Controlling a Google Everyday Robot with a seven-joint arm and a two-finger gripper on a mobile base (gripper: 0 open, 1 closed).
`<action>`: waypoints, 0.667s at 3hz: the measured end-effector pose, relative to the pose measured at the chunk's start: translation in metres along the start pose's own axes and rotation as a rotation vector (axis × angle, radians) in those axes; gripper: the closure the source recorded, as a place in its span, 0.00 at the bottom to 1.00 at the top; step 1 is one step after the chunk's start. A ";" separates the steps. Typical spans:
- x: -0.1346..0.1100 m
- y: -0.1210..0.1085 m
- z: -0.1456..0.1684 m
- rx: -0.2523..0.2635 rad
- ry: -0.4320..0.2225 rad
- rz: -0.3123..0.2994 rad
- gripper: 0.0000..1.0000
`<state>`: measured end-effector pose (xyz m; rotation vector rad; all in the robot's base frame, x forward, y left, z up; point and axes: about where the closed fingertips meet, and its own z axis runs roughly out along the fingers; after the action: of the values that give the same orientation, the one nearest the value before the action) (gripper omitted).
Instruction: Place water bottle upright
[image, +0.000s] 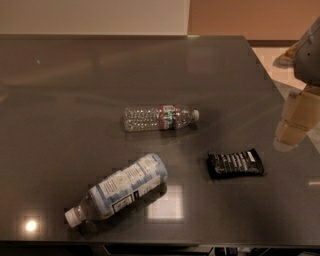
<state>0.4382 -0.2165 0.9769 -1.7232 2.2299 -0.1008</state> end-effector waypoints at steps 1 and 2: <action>0.000 0.000 0.000 0.000 0.000 0.000 0.00; -0.005 -0.005 0.002 -0.008 0.005 -0.009 0.00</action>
Offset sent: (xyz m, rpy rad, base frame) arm 0.0132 0.0078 -0.0036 -0.0145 0.0444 0.0220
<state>0.4441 -0.2125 0.9776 -1.7387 2.2295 -0.0983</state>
